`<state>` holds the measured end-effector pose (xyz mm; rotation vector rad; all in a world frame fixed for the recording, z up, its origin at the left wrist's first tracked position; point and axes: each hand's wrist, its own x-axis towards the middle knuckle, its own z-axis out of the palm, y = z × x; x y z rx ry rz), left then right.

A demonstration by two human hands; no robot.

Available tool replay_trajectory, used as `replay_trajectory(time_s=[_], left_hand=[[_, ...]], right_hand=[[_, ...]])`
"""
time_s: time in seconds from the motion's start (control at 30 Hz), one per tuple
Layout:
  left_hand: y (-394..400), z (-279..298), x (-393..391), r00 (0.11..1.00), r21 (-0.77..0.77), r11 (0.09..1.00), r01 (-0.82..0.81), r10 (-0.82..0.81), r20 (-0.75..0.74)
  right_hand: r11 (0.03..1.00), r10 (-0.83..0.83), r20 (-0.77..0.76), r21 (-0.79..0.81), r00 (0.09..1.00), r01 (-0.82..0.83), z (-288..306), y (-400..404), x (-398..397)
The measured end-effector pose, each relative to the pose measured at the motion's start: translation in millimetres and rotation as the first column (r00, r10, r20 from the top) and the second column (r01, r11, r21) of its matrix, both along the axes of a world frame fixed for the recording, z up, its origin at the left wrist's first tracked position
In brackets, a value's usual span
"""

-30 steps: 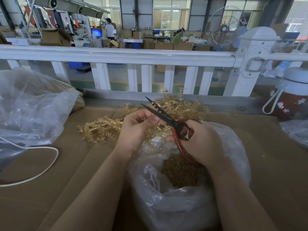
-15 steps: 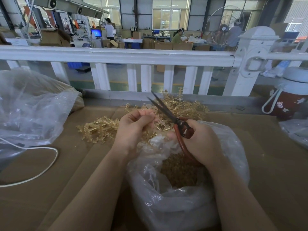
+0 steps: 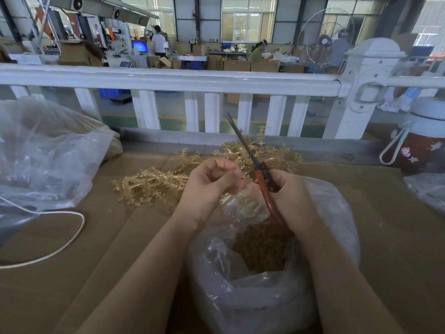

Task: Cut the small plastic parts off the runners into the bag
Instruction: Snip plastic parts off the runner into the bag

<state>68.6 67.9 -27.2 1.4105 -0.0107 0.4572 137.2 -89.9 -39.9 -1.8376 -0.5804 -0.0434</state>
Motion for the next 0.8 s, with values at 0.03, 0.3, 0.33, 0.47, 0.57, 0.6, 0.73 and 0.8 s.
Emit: replay_trajectory(time_s=[0.03, 0.3, 0.33, 0.47, 0.57, 0.6, 0.73, 0.8], left_hand=[[0.3, -0.2, -0.6, 1.0, 0.025, 1.0, -0.015, 0.015, 0.009], [2.3, -0.7, -0.6, 0.996, 0.098, 0.991, -0.092, 0.09, 0.022], [2.4, -0.6, -0.5, 0.996, 0.084, 0.993, -0.085, 0.083, 0.027], [-0.2, 1.0, -0.8, 0.998, 0.028, 0.999, -0.041, 0.04, 0.043], [-1.5, 1.0, -0.2, 0.998, 0.007, 0.999, -0.052, 0.052, 0.043], [-1.1, 0.8, 0.2, 0.996, -0.002, 0.997, -0.076, 0.076, 0.041], [2.0, 0.5, 1.1, 0.979, -0.048, 0.979, -0.196, 0.198, 0.054], [3.4, 0.4, 0.8, 0.969, -0.067, 0.971, -0.229, 0.234, 0.075]], right_hand=[[1.0, -0.005, 0.001, -0.001, 1.0, 0.005, 0.6, -0.4, -0.4], [1.0, 0.009, 0.027, -0.019, 1.0, -0.009, 1.5, -0.2, -2.6], [1.0, 0.005, 0.027, -0.017, 1.0, -0.005, 1.1, -0.3, -2.1], [1.0, 0.002, 0.042, -0.028, 0.999, -0.001, -1.5, 0.2, -0.4], [0.999, 0.009, 0.035, -0.046, 0.999, -0.008, -2.5, 0.2, 0.4], [0.999, 0.007, 0.028, -0.049, 1.0, -0.006, -1.8, 0.4, -0.5], [0.994, -0.042, 0.081, -0.101, 0.996, 0.05, -0.5, 0.8, -4.4], [0.986, -0.048, 0.129, -0.15, 0.991, 0.068, -2.1, 0.8, -4.4]])
